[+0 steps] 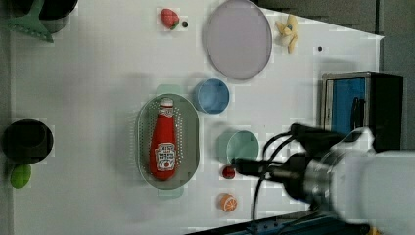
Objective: Pick ketchup from strainer and place it on the table
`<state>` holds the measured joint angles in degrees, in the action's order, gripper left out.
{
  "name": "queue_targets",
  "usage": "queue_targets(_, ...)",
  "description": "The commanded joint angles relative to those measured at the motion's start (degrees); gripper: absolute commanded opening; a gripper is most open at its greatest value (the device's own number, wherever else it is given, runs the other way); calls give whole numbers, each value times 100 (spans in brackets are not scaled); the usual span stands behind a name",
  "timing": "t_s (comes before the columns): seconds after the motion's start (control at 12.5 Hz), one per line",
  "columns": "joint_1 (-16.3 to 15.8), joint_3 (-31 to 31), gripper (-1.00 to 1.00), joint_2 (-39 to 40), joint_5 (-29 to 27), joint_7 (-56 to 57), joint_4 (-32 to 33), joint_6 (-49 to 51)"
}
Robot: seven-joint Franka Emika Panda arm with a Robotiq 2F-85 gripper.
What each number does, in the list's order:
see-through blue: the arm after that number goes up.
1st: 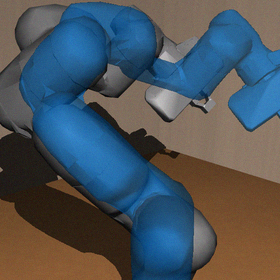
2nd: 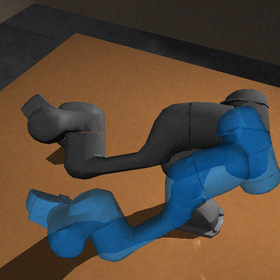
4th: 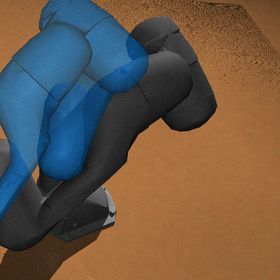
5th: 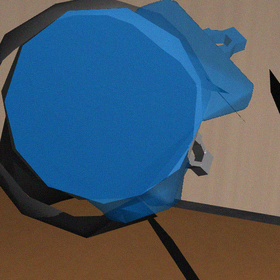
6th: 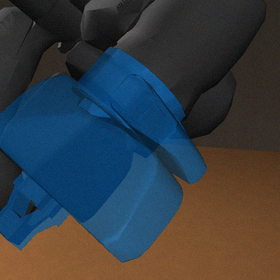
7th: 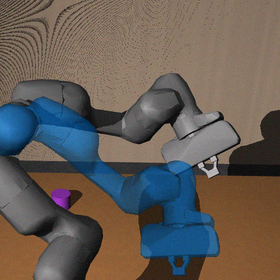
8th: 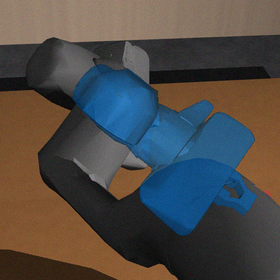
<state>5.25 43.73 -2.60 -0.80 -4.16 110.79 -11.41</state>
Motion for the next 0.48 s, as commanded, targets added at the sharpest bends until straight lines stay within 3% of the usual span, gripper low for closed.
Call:
queue_targets(0.08, -22, 212, 100, 216, 13, -295, 325, -641)
queue_targets(0.48, -32, 470, 100, 746, 219, -295, 1602, -2799)
